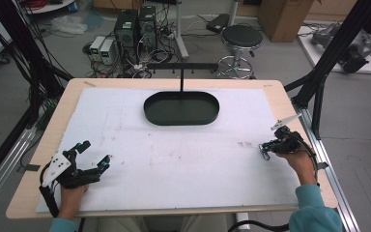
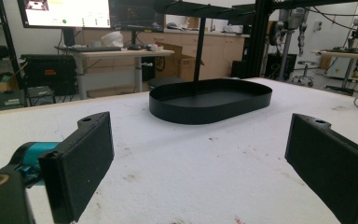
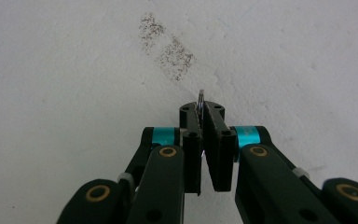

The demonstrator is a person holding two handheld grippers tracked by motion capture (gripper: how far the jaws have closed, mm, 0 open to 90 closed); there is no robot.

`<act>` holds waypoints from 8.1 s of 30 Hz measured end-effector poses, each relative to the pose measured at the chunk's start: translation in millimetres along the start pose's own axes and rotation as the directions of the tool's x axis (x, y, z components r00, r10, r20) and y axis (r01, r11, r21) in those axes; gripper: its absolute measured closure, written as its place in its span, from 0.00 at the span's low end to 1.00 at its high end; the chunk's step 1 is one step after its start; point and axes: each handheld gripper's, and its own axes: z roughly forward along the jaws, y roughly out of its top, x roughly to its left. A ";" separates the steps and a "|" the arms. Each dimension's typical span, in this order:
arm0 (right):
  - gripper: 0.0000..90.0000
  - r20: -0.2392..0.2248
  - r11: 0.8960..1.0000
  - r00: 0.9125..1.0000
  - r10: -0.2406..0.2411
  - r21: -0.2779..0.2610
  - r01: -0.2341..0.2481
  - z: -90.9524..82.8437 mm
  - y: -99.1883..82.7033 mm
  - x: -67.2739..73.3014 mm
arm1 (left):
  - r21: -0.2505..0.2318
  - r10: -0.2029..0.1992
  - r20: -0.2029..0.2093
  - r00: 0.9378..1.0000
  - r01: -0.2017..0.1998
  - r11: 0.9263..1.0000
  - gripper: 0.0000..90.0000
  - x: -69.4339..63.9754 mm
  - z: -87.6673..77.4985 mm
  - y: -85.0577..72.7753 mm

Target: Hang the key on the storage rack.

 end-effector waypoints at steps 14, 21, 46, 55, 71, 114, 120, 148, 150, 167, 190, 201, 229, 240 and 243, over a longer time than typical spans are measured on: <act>0.99 0.001 0.998 0.998 0.059 -0.003 -0.059 -0.1 -0.2 -2.2 | 0.003 -0.001 0.002 1.000 0.001 1.000 0.09 0.2 -0.1 0.1; 0.99 0.003 0.997 0.998 0.070 -0.024 -0.070 -3.4 0.2 -1.3 | 0.003 -0.001 0.001 1.000 0.001 1.000 0.09 0.2 0.1 0.1; 0.99 -0.122 0.929 0.991 0.045 -0.360 -0.086 -47.1 53.4 3.3 | 0.000 0.000 0.002 1.000 0.000 1.000 0.09 0.2 -0.2 0.0; 0.99 -0.159 0.884 0.987 0.004 -0.461 -0.078 -64.6 96.0 3.2 | -0.002 0.000 0.001 1.000 0.000 1.000 0.09 0.0 -0.4 0.0; 0.99 -0.147 0.880 0.987 -0.067 -0.475 -0.011 -67.4 172.5 5.5 | -0.003 0.000 0.002 1.000 0.000 1.000 0.09 0.1 -0.4 -0.1; 0.99 -0.143 0.935 0.987 -0.079 -0.354 0.023 -21.3 258.3 -5.3 | -0.001 -0.013 0.002 1.000 0.013 1.000 0.09 1.4 0.1 0.0; 0.99 -0.136 0.941 0.988 -0.071 -0.339 0.021 -16.9 258.2 -8.2 | -0.001 -0.016 0.002 1.000 0.016 1.000 0.09 1.3 0.0 0.0; 0.99 -0.127 0.939 0.991 -0.043 -0.343 -0.003 -6.6 258.2 -17.2 | -0.001 -0.021 0.001 1.000 0.021 1.000 0.09 1.7 0.4 0.0; 0.99 -0.126 0.939 0.991 -0.035 -0.343 -0.011 -5.8 258.0 -17.7 | 0.000 -0.021 0.002 1.000 0.021 1.000 0.09 1.6 0.3 0.1; 0.99 -0.084 0.924 0.996 -0.016 -0.381 -0.017 -1.4 258.4 -21.5 | 0.002 -0.021 0.003 1.000 0.021 1.000 0.09 1.9 0.3 0.1; 0.01 -0.068 0.886 0.990 0.125 -0.442 -0.142 -12.4 250.9 -14.3 | -0.001 -0.016 0.001 1.000 0.016 1.000 0.09 1.4 -0.1 0.0; 0.01 -0.097 0.848 0.995 -0.016 -0.529 -0.038 -53.0 205.7 17.9 | 0.001 -0.011 0.003 1.000 0.011 1.000 0.09 1.1 -0.2 0.1; 0.01 -0.044 0.615 0.999 0.002 -0.788 -0.036 0.3 -27.4 83.6 | -0.002 0.003 -0.001 1.000 -0.003 1.000 0.09 -0.8 -0.3 -0.1; 0.01 -0.021 0.607 1.000 0.021 -0.794 -0.030 21.7 -52.2 90.4 | -0.006 0.006 -0.002 1.000 -0.006 1.000 0.09 -0.7 -0.5 -0.2; 0.01 0.010 0.597 1.000 0.013 -0.802 0.000 22.0 -53.5 93.5 | -0.011 0.008 -0.003 1.000 -0.008 1.000 0.09 -1.2 -1.0 -0.3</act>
